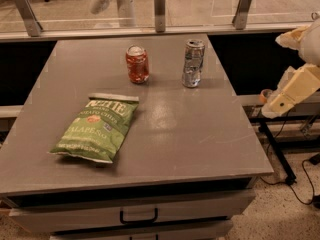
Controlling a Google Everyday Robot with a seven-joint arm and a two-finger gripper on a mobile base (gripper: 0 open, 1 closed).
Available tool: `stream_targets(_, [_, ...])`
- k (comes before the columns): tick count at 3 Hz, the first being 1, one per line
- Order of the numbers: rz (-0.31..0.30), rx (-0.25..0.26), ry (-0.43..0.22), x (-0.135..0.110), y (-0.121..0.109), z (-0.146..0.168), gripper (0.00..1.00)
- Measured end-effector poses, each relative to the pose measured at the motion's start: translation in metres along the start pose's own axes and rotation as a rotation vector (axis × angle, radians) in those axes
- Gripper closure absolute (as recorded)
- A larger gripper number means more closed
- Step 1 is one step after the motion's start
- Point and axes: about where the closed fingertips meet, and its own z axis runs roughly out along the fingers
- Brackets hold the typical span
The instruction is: Pick redbull can
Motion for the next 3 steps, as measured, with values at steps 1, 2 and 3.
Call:
stream_targets(1, [0.084, 0.052, -0.223, -0.003, -0.040, 0.027, 0.00])
stream_targets(2, [0.150, 0.041, -0.355, -0.011, -0.067, 0.060, 0.00])
stream_targets(3, [0.168, 0.003, -0.430, -0.027, -0.086, 0.096, 0.00])
